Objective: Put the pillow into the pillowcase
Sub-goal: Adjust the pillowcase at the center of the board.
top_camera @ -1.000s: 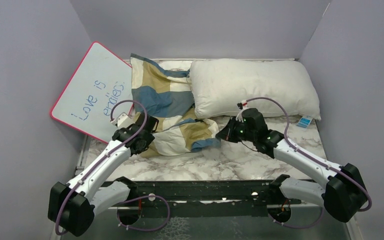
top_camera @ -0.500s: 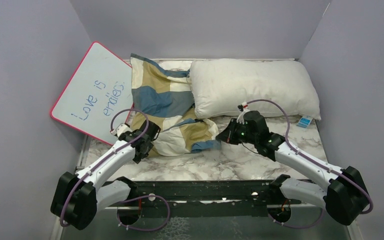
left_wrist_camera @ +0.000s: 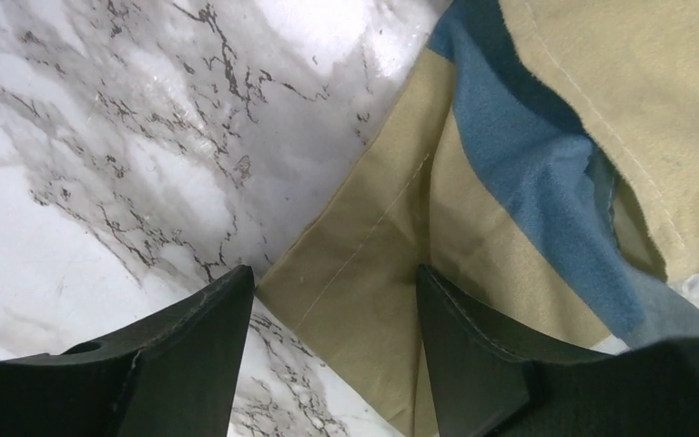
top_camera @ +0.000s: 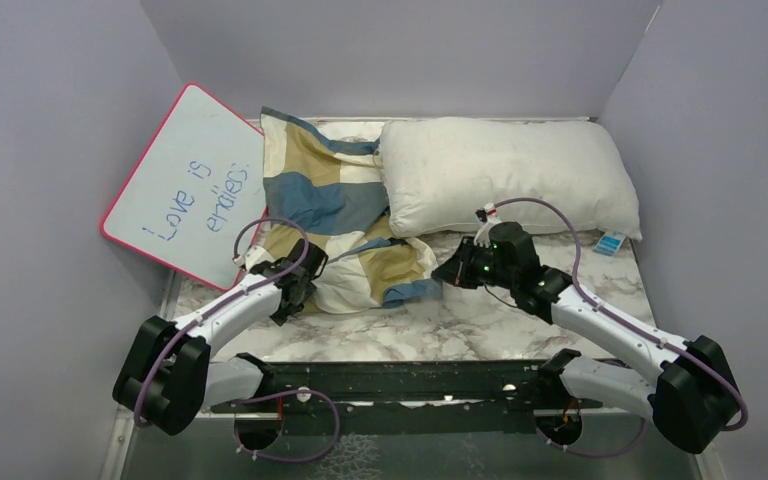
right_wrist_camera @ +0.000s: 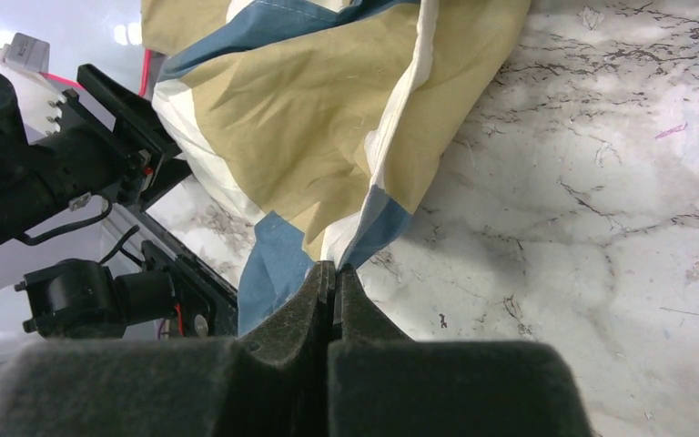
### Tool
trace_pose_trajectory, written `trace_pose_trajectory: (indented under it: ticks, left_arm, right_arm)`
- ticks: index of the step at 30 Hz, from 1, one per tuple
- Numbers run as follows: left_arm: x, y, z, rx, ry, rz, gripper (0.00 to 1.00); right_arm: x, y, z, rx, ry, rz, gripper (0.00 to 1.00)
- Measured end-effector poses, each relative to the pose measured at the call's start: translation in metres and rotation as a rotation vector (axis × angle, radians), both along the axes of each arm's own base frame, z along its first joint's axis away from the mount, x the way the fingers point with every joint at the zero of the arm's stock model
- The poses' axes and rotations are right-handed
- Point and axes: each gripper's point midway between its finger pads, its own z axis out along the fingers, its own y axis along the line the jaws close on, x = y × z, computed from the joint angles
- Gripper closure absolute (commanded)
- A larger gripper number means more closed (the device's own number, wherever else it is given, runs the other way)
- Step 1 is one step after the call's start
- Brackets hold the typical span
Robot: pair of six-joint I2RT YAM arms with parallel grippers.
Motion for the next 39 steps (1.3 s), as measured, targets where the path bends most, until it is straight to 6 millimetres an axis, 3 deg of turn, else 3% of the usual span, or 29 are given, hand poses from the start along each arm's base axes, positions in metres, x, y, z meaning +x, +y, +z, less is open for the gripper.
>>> trace_pose_trajectory:
  ticks: [4,9,13,18,21,27,30,39]
  left_arm:
    - [0.003,-0.001,-0.002,0.006,-0.001,-0.010,0.44]
    - [0.006,0.003,-0.003,0.040,0.002,-0.018,0.83]
    - [0.012,0.001,-0.003,0.036,-0.017,-0.022,1.00]
    - [0.013,0.000,0.004,0.028,-0.030,-0.024,1.00]
    - [0.021,-0.003,0.026,0.014,-0.076,-0.040,1.00]
    - [0.047,0.002,0.114,0.012,-0.318,-0.027,1.00]
    - [0.049,0.013,0.141,0.052,-0.376,-0.006,1.00]
    - [0.038,0.034,0.164,0.155,-0.354,0.014,1.00]
  right_arm:
    - [0.000,0.000,0.001,0.002,-0.003,0.000,0.99]
    - [0.001,0.000,0.001,0.004,-0.004,0.000,0.99]
    - [0.001,0.001,0.002,0.005,-0.008,0.000,0.99]
    - [0.002,-0.002,0.003,-0.013,-0.038,0.005,0.99]
    - [0.003,-0.009,0.007,-0.041,-0.078,-0.005,0.99]
    - [0.009,-0.026,0.018,-0.092,-0.164,-0.057,0.99]
    - [0.010,-0.030,0.018,-0.112,-0.180,-0.065,0.99]
    - [0.007,-0.048,0.007,-0.194,-0.158,-0.110,0.99]
